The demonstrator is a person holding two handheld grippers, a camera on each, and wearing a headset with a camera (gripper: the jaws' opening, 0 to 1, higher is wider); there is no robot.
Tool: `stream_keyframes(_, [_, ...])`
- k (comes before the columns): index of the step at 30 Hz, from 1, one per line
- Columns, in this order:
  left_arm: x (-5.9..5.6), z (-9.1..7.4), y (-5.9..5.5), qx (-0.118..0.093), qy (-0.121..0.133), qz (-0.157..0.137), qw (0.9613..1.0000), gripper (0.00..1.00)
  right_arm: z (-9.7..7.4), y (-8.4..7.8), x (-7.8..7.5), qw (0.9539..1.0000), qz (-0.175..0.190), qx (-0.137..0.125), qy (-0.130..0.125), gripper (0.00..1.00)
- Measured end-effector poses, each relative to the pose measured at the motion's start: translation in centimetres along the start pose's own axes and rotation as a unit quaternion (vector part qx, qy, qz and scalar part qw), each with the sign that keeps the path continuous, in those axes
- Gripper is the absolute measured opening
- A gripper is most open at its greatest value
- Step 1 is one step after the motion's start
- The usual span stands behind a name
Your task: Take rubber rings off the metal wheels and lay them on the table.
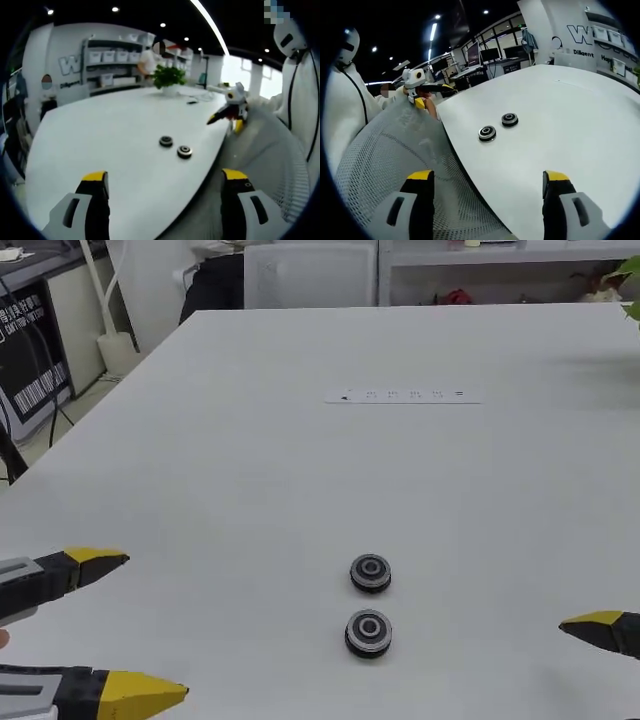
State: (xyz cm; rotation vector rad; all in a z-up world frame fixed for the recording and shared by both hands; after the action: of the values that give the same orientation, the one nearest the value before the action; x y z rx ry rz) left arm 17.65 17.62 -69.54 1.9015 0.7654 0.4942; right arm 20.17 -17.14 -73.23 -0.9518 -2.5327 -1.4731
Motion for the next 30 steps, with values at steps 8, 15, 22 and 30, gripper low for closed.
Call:
stream_keyframes(8, [-0.1,0.3,0.0,0.005,-0.009,0.007,0.9999,0.94,-0.2,0.1,-0.1,0.9999,0.004,-0.009,-0.004,0.87])
stream_keyframes(15, [-0.6,0.6,0.9,0.003,-0.014,0.010,0.9999,0.94,0.0,0.1,-0.2,0.9999,0.004,-0.007,-0.006,0.86])
stream_keyframes(22, [-0.5,0.9,1.6,0.006,-0.024,0.018,0.9995,0.94,0.3,0.5,-0.5,1.0000,0.004,-0.006,-0.006,0.86])
stream_keyframes(30, [0.9,1.3,1.3,0.010,-0.032,0.024,0.9991,0.94,0.9,1.0,-0.9,1.0000,0.001,-0.005,-0.004,0.85])
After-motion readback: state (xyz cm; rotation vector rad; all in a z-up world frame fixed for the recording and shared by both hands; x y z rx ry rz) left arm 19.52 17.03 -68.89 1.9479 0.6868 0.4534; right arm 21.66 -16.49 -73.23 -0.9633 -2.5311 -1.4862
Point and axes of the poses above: the centre of the closed fingertips' face, and the gripper's own axes: z roughly forward along the fingers, x roughly to its left, y roughly out of its top, the point moved 5 cm from there along -z, roughly backward along the fingers, and after that the axes turned 6 degrees about z, right-handed, at the moved point
